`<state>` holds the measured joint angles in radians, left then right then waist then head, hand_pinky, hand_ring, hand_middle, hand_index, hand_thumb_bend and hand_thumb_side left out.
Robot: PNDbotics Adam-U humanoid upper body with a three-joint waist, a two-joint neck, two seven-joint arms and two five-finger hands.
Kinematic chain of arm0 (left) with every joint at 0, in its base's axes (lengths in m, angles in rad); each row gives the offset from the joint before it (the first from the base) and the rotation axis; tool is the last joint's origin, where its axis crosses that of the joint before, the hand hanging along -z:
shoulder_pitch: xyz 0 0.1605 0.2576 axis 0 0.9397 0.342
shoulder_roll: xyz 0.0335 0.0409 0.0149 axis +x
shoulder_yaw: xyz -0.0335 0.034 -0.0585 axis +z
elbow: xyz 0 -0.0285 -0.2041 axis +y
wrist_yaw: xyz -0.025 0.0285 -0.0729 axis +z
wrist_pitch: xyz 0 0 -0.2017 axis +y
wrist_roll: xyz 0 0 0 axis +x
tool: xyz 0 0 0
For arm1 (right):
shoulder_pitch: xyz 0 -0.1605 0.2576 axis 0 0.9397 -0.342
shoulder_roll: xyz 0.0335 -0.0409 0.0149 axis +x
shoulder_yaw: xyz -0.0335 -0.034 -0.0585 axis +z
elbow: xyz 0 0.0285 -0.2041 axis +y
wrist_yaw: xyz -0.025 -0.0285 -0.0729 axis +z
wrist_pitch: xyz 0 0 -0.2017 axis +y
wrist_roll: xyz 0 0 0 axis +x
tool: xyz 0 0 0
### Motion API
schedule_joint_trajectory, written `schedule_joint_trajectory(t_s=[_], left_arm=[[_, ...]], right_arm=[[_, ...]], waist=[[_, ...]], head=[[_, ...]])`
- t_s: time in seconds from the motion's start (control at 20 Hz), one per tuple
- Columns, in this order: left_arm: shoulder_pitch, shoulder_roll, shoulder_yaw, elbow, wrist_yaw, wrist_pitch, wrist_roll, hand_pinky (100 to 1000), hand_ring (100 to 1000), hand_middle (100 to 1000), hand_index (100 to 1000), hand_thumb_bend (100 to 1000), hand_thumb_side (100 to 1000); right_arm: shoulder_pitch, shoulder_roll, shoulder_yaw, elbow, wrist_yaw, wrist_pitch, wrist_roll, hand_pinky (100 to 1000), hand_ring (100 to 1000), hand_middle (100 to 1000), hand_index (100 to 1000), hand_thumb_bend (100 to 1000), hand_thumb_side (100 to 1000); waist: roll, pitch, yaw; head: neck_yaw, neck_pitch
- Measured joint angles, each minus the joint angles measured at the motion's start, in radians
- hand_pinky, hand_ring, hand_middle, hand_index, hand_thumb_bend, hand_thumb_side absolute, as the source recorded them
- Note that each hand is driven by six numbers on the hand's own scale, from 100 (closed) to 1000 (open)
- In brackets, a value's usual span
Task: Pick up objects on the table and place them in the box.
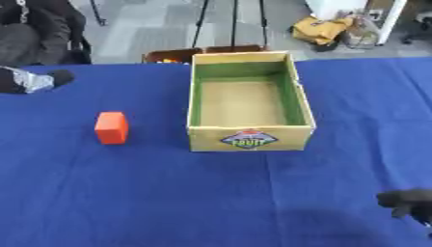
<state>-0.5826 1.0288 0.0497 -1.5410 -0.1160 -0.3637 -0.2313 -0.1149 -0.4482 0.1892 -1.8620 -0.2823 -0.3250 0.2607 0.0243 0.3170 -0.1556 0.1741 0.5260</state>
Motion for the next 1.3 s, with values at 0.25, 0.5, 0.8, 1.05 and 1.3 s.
schedule_joint_trajectory(t_s=[0.25, 0.5, 0.8, 1.05, 1.3], left_arm=[[-0.144, -0.044, -0.059, 0.144, -0.203, -0.059, -0.022, 678, 716, 757, 871, 683, 361], [-0.229, -0.106, -0.077, 0.299, -0.41, -0.101, 0.014, 669, 705, 746, 867, 687, 383], [-0.255, -0.145, -0.077, 0.43, -0.55, -0.126, 0.084, 671, 705, 748, 864, 674, 408], [-0.256, -0.16, -0.077, 0.477, -0.601, -0.141, 0.097, 674, 709, 751, 864, 656, 435], [-0.256, -0.173, -0.077, 0.511, -0.643, -0.152, 0.074, 679, 716, 755, 864, 652, 457]], right_arm=[[-0.003, -0.004, 0.003, 0.0, 0.0, 0.0, 0.004, 793, 779, 530, 749, 100, 740], [-0.008, -0.004, 0.009, 0.0, 0.0, 0.002, 0.007, 793, 779, 530, 749, 100, 742], [-0.013, -0.004, 0.009, 0.0, -0.001, 0.003, 0.012, 793, 779, 530, 749, 100, 744], [-0.018, -0.004, 0.015, 0.0, -0.001, 0.005, 0.016, 794, 780, 529, 749, 100, 746], [-0.018, -0.004, 0.015, 0.0, -0.001, 0.005, 0.016, 794, 780, 530, 749, 100, 747]], waist=[[0.007, 0.0, -0.012], [0.009, 0.001, -0.023], [0.012, 0.004, -0.031], [0.015, 0.009, -0.04], [0.017, 0.01, -0.044]], head=[[0.0, -0.001], [0.0, -0.009], [-0.003, -0.018], [-0.004, -0.019], [-0.005, -0.026]])
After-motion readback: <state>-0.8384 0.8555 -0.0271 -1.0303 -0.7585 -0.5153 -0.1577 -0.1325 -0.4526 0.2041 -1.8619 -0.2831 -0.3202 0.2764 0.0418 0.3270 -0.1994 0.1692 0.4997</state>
